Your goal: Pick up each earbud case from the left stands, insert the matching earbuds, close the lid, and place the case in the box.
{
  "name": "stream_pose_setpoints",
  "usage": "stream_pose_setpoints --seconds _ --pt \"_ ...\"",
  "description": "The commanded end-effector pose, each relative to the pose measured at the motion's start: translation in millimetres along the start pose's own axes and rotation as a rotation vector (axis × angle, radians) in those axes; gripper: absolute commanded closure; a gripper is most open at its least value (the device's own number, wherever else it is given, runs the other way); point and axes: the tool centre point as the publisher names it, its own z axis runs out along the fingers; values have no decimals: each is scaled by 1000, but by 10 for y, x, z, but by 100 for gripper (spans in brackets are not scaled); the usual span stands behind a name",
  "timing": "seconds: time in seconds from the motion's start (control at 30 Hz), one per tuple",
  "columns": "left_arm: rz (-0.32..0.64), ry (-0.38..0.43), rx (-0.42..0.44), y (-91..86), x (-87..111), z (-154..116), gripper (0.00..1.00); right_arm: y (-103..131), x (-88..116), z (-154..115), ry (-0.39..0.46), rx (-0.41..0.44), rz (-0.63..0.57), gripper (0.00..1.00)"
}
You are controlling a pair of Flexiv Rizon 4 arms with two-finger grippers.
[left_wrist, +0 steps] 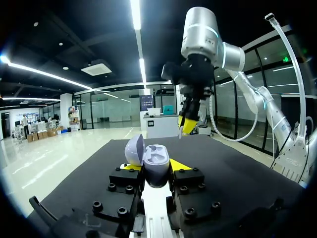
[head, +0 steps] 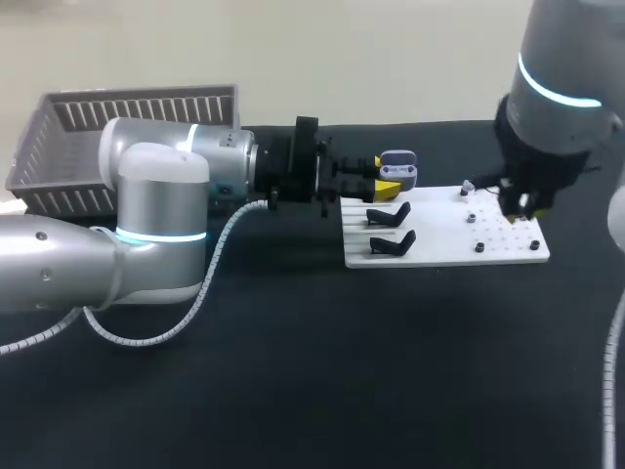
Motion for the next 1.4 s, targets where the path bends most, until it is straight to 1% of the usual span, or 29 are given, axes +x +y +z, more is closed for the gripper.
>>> stream_pose_setpoints --seconds 0.03,0.23,0.3,0.37,0.9,0.93,0.97,1.03,1.13,1.17,1.27,1.4 --pt "3 -3 -5 -15 8 -1 100 242 -19 -338 43 16 25 100" --pt "3 -3 -5 -15 8 -1 100 528 -117 -529 46 44 73 100" --pt "3 -3 -5 -15 8 -1 100 608 -133 -557 44 23 80 100" --pt "3 -3 -5 -15 8 -1 100 684 -139 -585 24 17 77 100" --pt "3 -3 -5 -15 8 -1 100 684 -139 -585 24 17 77 100" --pt "3 -3 -5 -15 8 -1 100 721 -159 -587 16 40 93 100" --pt "3 -3 -5 -15 8 -1 100 768 -179 -579 9 80 91 100" --pt "3 -3 -5 -15 8 -1 100 879 -240 -592 5 88 134 100" --pt "3 -3 -5 -15 8 -1 100 1013 -357 -571 40 129 233 100" --pt "3 -3 -5 -15 8 -1 100 1035 -388 -553 68 143 269 100" --pt "3 -3 -5 -15 8 -1 100 1069 -458 -520 126 148 389 100" --pt "3 -3 -5 -15 8 -1 100 1072 -541 -489 175 136 509 100"
